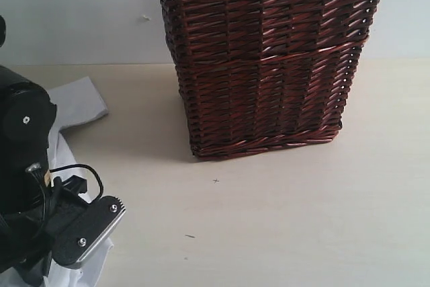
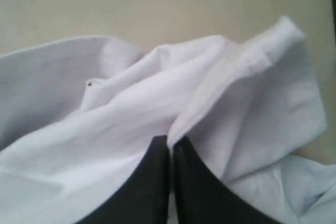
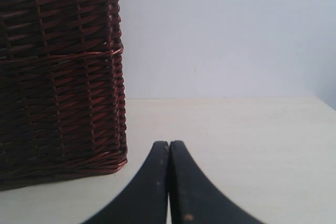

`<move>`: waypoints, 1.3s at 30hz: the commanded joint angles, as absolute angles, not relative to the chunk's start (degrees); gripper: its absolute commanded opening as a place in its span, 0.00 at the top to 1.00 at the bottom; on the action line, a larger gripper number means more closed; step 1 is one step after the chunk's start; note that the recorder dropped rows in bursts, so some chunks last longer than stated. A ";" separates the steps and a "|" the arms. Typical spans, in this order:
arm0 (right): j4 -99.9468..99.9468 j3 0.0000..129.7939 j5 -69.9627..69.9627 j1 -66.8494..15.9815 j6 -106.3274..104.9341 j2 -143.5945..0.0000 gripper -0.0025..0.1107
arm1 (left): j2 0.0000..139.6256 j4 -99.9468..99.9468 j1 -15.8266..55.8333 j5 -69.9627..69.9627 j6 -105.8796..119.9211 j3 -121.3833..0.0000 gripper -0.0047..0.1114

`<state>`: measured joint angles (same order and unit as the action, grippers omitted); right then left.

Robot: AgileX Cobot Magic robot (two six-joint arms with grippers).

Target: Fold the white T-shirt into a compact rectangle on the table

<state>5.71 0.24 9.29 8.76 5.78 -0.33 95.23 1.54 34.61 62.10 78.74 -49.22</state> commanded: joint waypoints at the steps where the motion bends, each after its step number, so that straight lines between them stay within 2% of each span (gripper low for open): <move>1: 5.53 0.00 8.83 8.99 5.82 0.00 0.98 | 94.61 0.35 34.89 61.36 77.78 -52.18 0.96; 4: 5.53 0.00 8.83 8.99 5.82 0.00 0.98 | 94.61 -7.72 34.89 61.48 79.33 -57.76 0.96; 9: 5.53 0.00 8.83 8.99 5.82 0.00 0.98 | 94.48 -32.01 34.89 57.16 93.52 -67.38 0.96; 16: 5.53 0.00 8.83 8.99 5.82 0.00 0.98 | 94.63 -33.79 34.89 30.46 94.18 -70.55 0.96; 19: 5.53 0.00 8.83 8.99 5.82 0.00 0.98 | 95.43 -34.22 34.89 30.86 92.76 -70.55 0.95; 21: 5.53 0.00 8.83 8.99 5.82 0.00 0.98 | 95.80 -33.70 34.89 31.36 89.43 -70.55 0.89; 23: 5.53 0.00 8.83 8.99 5.82 0.00 0.98 | 95.93 -33.40 34.89 31.36 87.76 -70.55 0.76; 26: 5.53 0.00 8.83 8.99 5.82 0.00 0.98 | 95.70 -33.34 34.74 31.10 86.01 -70.55 0.49; 28: 5.53 0.00 8.83 8.99 5.82 0.00 0.98 | 95.42 -32.58 34.74 30.32 83.24 -70.55 0.36; 30: 5.53 0.00 8.83 8.99 5.82 0.00 0.98 | 94.64 -30.86 34.74 29.92 79.94 -70.55 0.32; 39: 5.53 0.00 8.83 8.99 5.82 0.00 0.98 | 88.98 -23.08 34.74 28.21 69.36 -70.55 0.34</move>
